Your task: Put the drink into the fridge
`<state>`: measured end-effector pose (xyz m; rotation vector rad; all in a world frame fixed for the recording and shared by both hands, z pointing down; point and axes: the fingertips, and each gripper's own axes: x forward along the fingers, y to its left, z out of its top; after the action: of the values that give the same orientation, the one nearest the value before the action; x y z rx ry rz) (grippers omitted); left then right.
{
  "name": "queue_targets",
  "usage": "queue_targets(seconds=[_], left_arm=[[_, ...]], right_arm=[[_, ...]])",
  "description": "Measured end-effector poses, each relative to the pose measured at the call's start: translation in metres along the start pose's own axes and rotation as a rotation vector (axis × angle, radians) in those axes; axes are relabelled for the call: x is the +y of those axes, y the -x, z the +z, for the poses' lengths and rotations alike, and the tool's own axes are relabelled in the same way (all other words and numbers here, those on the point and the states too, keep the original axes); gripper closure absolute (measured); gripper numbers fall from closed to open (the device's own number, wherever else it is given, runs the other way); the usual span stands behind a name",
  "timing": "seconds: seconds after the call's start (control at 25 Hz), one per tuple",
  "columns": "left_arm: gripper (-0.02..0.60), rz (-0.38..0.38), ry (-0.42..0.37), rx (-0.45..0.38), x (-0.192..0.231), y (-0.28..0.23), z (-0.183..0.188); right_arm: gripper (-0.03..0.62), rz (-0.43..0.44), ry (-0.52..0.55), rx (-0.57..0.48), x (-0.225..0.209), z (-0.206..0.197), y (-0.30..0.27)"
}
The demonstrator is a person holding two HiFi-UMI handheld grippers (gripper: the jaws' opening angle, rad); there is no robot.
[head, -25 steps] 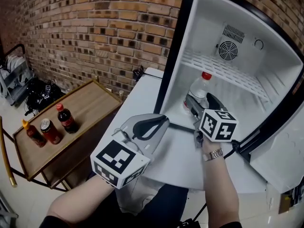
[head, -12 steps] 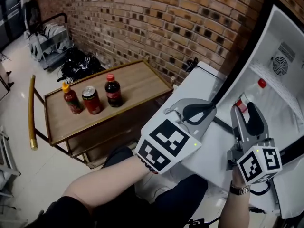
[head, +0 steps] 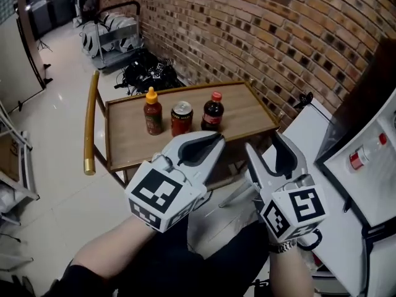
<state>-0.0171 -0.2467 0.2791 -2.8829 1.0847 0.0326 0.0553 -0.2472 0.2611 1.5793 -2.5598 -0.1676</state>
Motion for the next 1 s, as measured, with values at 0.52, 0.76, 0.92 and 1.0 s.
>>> queue_targets(seconds=[0.52, 0.76, 0.92, 1.0], left_arm=[[0.565, 0.177, 0.013, 0.037, 0.094, 0.085, -0.023], [0.565, 0.142, 0.034, 0.05, 0.1, 0.064, -0.031], [0.565, 0.113, 0.05, 0.055, 0.101, 0.044, -0.033], [0.565, 0.102, 0.052, 0.057, 0.1, 0.037, -0.034]], right_arm=[[0.324, -0.083, -0.01, 0.218, 0.041, -0.085, -0.148], [0.272, -0.111, -0.081, 0.309, 0.018, -0.118, -0.181], [0.272, -0.104, -0.11, 0.344, 0.009, -0.131, -0.198], [0.272, -0.089, -0.13, 0.353, 0.008, -0.136, -0.204]])
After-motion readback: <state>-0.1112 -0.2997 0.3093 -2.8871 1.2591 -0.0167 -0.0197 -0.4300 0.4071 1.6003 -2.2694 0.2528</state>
